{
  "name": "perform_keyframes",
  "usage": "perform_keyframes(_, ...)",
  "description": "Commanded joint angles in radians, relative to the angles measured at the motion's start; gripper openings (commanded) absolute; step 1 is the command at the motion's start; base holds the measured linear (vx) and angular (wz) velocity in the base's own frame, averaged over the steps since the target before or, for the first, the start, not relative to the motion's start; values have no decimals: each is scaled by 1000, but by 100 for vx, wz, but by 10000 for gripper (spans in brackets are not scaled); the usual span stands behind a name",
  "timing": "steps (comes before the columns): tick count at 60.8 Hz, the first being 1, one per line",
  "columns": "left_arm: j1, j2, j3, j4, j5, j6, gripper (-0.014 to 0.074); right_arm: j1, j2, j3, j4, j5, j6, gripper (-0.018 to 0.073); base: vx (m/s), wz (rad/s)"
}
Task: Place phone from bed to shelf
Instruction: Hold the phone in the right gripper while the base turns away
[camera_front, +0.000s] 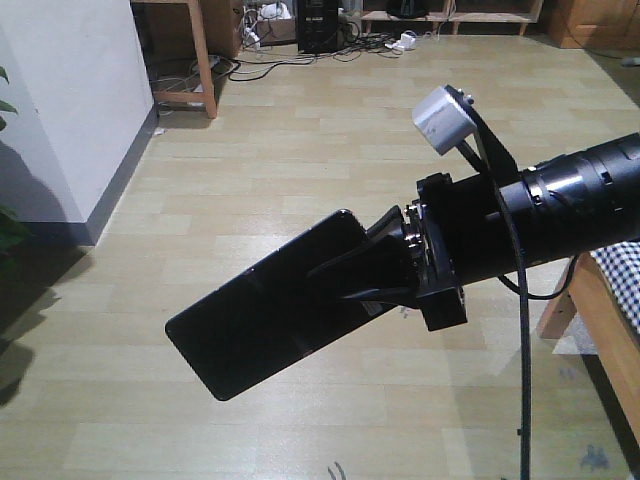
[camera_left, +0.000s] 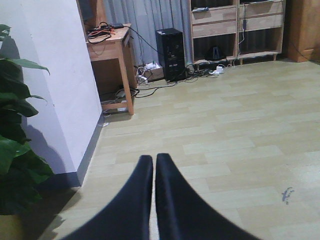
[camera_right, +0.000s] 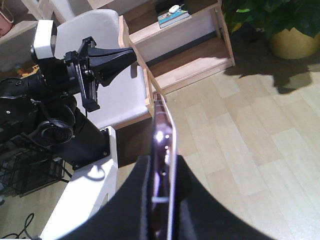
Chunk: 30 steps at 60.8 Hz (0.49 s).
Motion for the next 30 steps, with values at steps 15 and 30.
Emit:
perform_keyframes(15, -3, -4, -23, -9, -72, -6, 1, -2, -33, -25, 85, 67, -1, -2, 15, 4)
perform_keyframes(30, -3, -4, -23, -9, -72, -6, 1, -2, -33, -25, 85, 67, -1, -2, 19, -1)
